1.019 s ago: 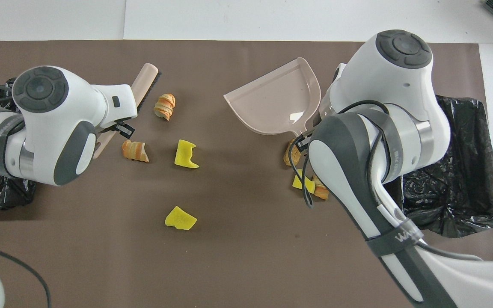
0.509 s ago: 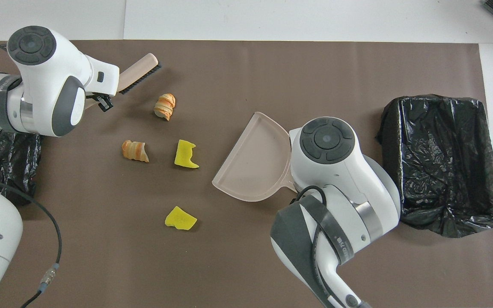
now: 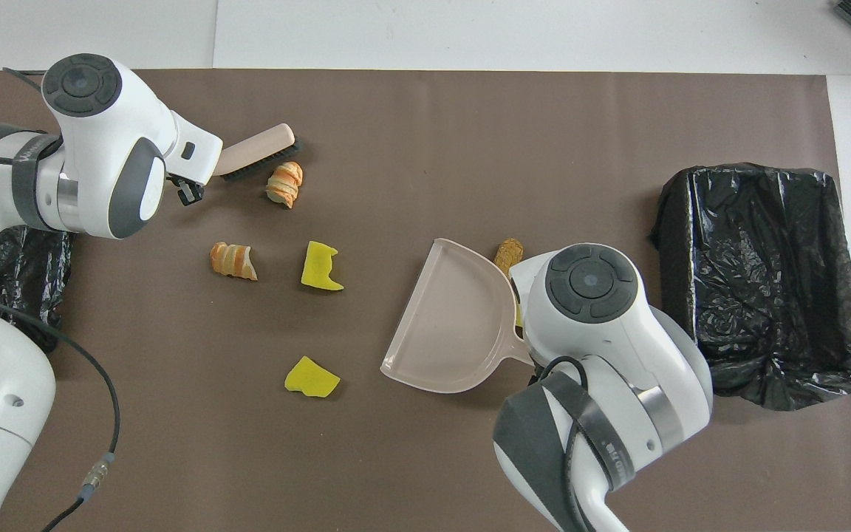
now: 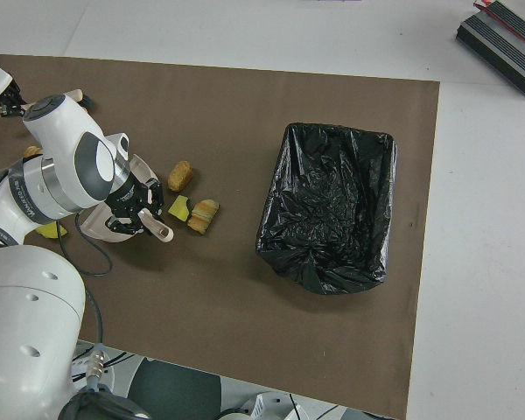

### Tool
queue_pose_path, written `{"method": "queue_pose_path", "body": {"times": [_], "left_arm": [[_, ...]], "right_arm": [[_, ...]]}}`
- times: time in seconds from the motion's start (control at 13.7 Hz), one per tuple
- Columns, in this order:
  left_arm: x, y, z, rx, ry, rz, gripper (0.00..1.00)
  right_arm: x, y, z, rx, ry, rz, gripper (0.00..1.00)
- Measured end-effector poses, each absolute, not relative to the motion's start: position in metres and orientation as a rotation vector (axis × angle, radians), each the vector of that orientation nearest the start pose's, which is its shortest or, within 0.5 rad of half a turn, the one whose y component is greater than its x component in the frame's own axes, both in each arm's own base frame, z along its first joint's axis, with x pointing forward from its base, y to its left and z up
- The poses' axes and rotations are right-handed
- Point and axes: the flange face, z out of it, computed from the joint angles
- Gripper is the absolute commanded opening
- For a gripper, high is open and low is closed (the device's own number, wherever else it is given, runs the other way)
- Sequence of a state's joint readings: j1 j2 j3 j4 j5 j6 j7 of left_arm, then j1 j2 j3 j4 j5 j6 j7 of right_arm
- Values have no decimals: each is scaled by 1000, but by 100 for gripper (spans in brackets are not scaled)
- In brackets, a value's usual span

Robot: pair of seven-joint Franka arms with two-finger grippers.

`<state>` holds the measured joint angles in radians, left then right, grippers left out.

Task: Sweep and dump trash in bin
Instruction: 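Lower the dustpan near the debris while the left gripper brings the brush, then sweep the sponge and bread pieces into the dustpan with the left gripper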

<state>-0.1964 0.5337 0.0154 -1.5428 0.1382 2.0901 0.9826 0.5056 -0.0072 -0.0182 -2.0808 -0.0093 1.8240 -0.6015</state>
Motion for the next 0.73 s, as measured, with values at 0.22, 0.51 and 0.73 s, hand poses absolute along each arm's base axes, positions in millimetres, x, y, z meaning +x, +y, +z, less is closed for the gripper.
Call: {"method": "queue_pose_path", "body": {"times": [0.22,0.51,0.73], "left_arm": [[641,-146,346,-2434,1827,150,0],[563,-163,360,-2401,1912,325,0],[539,-161,391,-2418,1882,320,0]], "right_arm": [[443,242,407,-2620,-1653,404,0],[433,252,395,-2594,-1698,403,0],[425,257,390,-2537,-1773,415,0]]}}
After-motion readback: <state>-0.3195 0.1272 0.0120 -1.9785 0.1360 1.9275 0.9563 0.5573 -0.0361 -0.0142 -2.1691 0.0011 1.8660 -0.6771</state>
